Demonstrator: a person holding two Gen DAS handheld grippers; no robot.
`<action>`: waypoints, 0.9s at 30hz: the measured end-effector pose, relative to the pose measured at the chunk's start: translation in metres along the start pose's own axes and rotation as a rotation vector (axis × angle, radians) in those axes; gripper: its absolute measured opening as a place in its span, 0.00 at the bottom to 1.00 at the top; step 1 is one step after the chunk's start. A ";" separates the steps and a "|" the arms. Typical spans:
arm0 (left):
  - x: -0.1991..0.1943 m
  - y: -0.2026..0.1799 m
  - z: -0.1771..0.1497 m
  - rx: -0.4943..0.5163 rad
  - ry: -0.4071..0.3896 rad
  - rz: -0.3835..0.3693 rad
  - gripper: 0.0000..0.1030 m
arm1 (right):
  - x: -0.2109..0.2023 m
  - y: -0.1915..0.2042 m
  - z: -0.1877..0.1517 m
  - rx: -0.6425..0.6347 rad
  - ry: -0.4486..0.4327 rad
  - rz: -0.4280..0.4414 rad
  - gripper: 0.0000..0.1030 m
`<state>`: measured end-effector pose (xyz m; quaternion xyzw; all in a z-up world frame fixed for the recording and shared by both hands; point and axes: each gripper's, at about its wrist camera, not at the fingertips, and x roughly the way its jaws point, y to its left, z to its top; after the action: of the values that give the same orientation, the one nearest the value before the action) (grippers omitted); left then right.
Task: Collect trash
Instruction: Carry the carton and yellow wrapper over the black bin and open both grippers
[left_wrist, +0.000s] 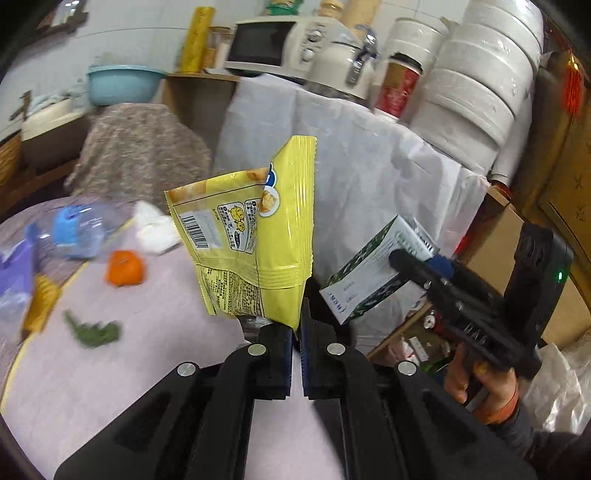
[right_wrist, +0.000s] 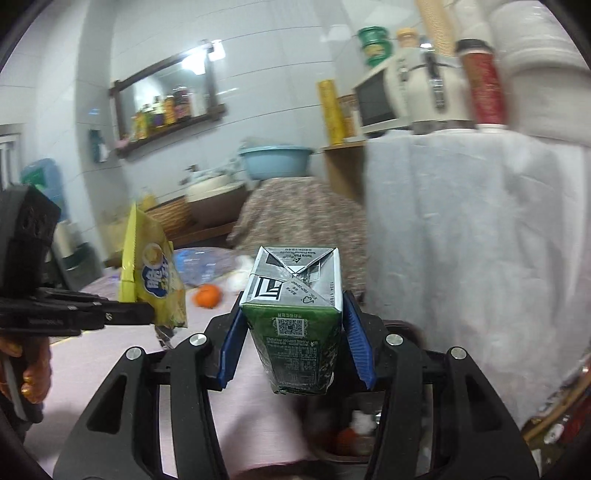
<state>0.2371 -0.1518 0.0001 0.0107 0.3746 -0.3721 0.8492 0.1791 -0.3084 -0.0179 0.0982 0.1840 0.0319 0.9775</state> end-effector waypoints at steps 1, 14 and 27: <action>0.014 -0.007 0.006 0.000 0.017 -0.020 0.04 | -0.002 -0.010 -0.001 0.008 -0.002 -0.032 0.49; 0.175 -0.040 0.003 -0.047 0.294 -0.029 0.04 | -0.003 -0.113 -0.035 0.136 0.046 -0.247 0.49; 0.173 -0.038 0.007 -0.068 0.251 -0.004 0.53 | 0.022 -0.122 -0.050 0.152 0.118 -0.239 0.49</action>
<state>0.2938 -0.2898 -0.0963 0.0276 0.4904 -0.3565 0.7947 0.1844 -0.4165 -0.0964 0.1470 0.2535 -0.0927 0.9516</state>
